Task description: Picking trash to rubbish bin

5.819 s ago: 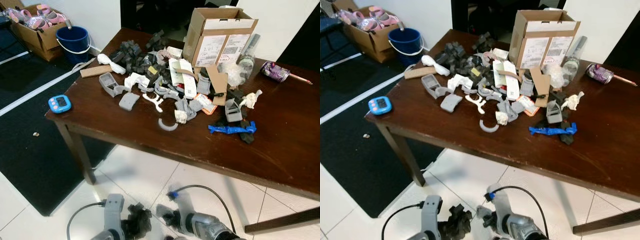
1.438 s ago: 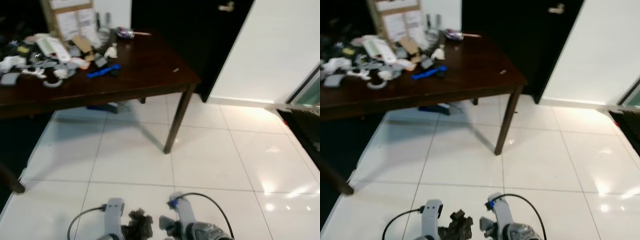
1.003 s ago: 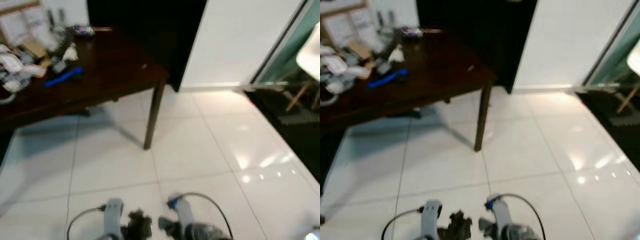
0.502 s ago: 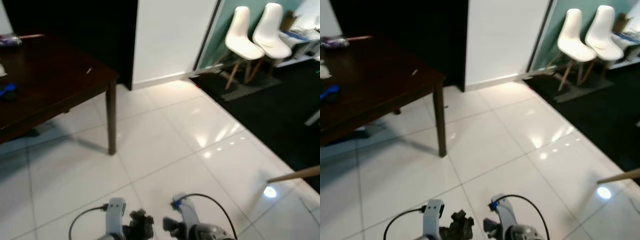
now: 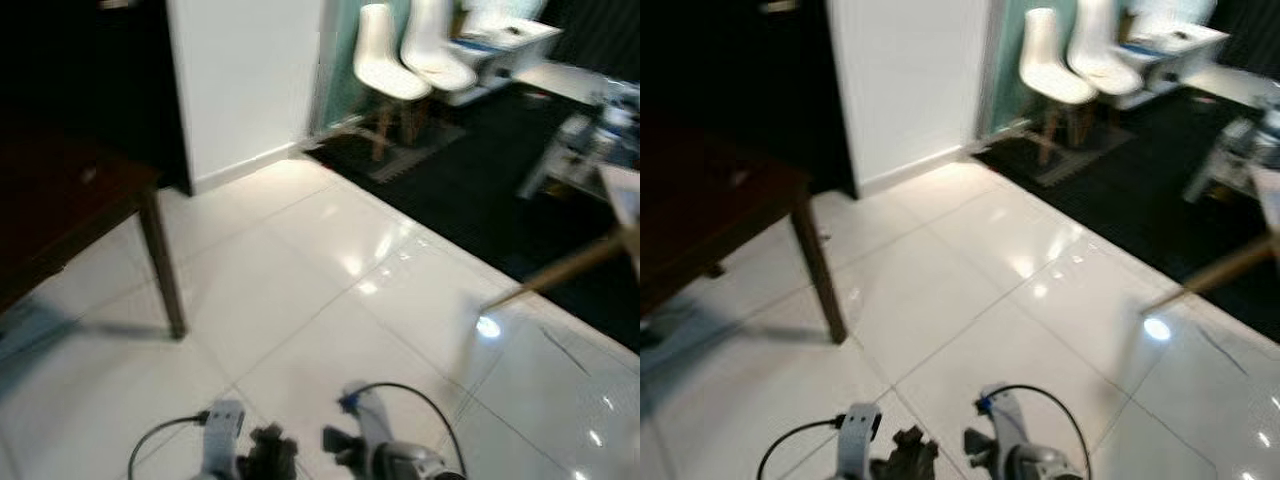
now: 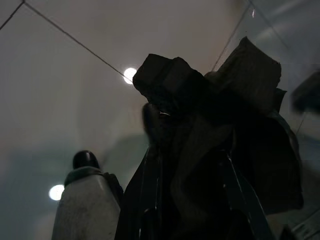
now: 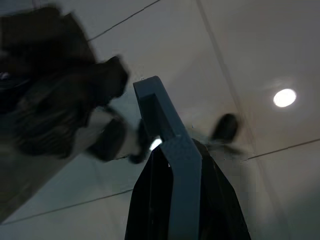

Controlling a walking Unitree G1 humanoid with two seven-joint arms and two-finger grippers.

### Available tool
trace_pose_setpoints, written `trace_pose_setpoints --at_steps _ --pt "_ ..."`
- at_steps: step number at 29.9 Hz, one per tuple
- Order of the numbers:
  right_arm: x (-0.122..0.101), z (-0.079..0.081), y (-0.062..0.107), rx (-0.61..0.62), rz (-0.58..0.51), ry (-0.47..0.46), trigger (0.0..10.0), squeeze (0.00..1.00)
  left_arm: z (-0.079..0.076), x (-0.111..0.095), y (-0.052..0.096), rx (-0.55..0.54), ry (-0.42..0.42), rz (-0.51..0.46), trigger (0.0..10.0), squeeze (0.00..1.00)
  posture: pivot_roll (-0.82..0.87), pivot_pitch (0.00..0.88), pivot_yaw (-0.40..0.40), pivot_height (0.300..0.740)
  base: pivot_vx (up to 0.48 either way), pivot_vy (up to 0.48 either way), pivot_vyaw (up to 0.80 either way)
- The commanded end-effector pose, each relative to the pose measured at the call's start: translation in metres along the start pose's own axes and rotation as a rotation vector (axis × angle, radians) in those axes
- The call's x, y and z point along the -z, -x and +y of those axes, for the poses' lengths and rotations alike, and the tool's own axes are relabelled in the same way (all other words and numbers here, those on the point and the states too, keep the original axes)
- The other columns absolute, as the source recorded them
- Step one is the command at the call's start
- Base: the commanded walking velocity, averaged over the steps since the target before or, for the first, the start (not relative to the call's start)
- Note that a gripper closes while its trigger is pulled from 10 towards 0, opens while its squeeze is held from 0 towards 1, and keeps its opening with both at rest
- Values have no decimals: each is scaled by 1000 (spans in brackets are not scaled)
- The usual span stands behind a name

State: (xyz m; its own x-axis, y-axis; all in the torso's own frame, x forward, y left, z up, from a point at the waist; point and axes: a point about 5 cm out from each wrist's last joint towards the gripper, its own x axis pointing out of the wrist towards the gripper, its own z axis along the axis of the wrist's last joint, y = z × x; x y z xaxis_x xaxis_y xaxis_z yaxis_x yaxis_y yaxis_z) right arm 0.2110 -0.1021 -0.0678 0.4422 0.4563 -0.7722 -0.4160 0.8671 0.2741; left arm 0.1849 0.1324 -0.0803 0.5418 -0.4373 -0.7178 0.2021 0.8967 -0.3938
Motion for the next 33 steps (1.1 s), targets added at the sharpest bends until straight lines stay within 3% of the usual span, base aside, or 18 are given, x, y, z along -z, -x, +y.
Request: trace_pose_setpoints --at_steps 1,7,28,33 --pt "5 -7 3 27 8 -25 10000 0 0 2 1 9 -17 20 10000 0 99 83 -3 740 0 0 -800" --pt "6 -4 2 24 -4 -54 10000 0 3 4 2 9 -29 33 10000 0 92 91 19 740 0 0 -800" --pt "9 -9 5 36 0 -35 10000 0 -4 8 0 21 -7 44 10000 0 79 95 -7 740 0 0 0" --pt "10 -9 5 32 12 -25 10000 0 -5 8 -1 25 -7 43 10000 0 81 94 -9 740 0 0 -727"
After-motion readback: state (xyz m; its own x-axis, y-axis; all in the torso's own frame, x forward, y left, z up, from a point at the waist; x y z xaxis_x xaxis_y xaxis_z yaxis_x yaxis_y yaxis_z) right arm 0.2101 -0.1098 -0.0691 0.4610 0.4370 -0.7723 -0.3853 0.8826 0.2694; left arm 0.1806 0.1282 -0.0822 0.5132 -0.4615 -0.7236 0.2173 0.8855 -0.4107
